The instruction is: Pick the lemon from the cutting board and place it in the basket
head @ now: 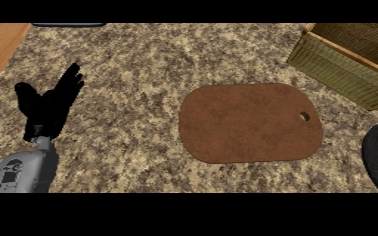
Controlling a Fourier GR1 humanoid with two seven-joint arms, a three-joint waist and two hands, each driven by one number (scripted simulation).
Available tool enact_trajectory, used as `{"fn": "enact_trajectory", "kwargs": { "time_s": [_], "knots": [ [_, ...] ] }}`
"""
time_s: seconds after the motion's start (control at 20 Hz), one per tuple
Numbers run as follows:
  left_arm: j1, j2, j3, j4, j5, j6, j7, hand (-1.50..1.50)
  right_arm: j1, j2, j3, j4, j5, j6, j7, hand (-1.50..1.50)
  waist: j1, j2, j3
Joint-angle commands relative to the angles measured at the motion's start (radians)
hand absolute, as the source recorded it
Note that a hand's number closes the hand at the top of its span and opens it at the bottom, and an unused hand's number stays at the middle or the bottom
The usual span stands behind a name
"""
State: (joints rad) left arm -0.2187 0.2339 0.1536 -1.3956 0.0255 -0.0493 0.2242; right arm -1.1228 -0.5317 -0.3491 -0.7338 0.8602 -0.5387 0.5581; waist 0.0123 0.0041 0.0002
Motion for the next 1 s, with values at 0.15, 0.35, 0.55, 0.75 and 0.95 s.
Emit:
{"fn": "enact_trajectory", "kwargs": {
  "time_s": [0.15,0.35,0.55,0.75,0.95],
  "knots": [
    [0.063,0.023,0.029,-0.036,0.04,-0.039,0.004,0.0,0.094,-0.05,-0.158,-0.143,-0.151,-0.128,-0.025,-1.5,-0.022,-0.013,0.001],
    [0.044,0.008,0.024,-0.04,0.009,0.007,0.007,0.0,0.155,-0.143,-0.225,-0.267,-0.242,-0.02,0.016,-1.5,-0.036,-0.014,0.0],
    [0.041,0.026,0.036,-0.021,0.028,-0.025,0.005,0.0,0.326,-0.146,-0.274,-0.465,-0.365,0.132,0.071,-1.5,-0.048,-0.016,0.0],
    [0.037,0.039,0.055,0.019,0.027,-0.024,-0.001,0.0,0.54,-0.144,-0.327,-0.614,-0.488,0.297,0.027,-1.5,-0.066,-0.018,0.0],
    [0.03,0.034,0.049,-0.024,0.014,0.0,0.015,0.0,0.696,-0.222,-0.479,-0.709,-0.644,0.467,0.023,-1.5,-0.058,-0.015,0.0]
  ]
}}
